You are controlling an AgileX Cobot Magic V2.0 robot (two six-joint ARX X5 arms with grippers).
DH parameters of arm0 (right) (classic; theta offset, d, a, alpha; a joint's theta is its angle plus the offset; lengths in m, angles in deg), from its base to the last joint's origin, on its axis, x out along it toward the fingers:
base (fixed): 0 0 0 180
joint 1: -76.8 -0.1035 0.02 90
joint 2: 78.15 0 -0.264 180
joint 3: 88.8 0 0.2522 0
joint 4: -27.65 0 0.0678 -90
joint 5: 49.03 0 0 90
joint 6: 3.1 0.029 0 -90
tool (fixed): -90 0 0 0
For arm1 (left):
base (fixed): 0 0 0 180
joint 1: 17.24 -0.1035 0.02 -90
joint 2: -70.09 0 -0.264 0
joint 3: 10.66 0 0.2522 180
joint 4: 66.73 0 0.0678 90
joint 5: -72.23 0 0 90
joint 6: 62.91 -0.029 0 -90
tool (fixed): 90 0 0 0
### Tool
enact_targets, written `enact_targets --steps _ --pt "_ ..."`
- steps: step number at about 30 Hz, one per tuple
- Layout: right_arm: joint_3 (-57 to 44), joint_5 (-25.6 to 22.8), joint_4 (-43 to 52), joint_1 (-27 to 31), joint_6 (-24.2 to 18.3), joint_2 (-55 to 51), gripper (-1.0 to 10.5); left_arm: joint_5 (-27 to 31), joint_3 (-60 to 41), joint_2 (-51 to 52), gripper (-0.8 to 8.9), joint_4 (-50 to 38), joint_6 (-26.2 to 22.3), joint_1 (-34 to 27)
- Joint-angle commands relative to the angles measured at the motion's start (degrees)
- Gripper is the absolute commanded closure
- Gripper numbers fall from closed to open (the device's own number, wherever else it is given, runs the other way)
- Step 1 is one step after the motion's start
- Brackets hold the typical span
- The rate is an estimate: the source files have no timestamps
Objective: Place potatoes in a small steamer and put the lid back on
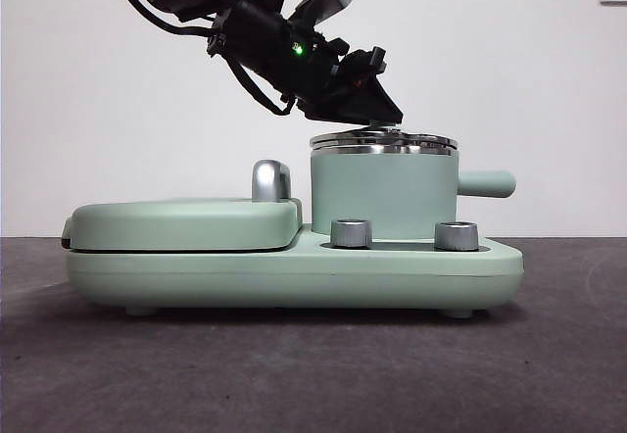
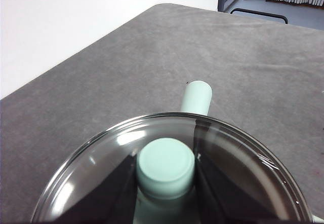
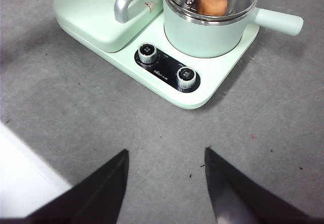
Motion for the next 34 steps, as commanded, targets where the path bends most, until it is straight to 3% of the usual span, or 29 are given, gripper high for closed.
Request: enact_targets --steps 1,34 --pt "0.6 -0.3 0.6 -0.3 0.6 0.2 7.2 -0.3 1.4 -1.8 8.05 -0.6 2.1 0.3" --pt "0.6 -1.5 0.6 -0.3 0.8 0.3 7.2 -0.6 1.4 -3.8 8.05 -0.9 0.9 0.3"
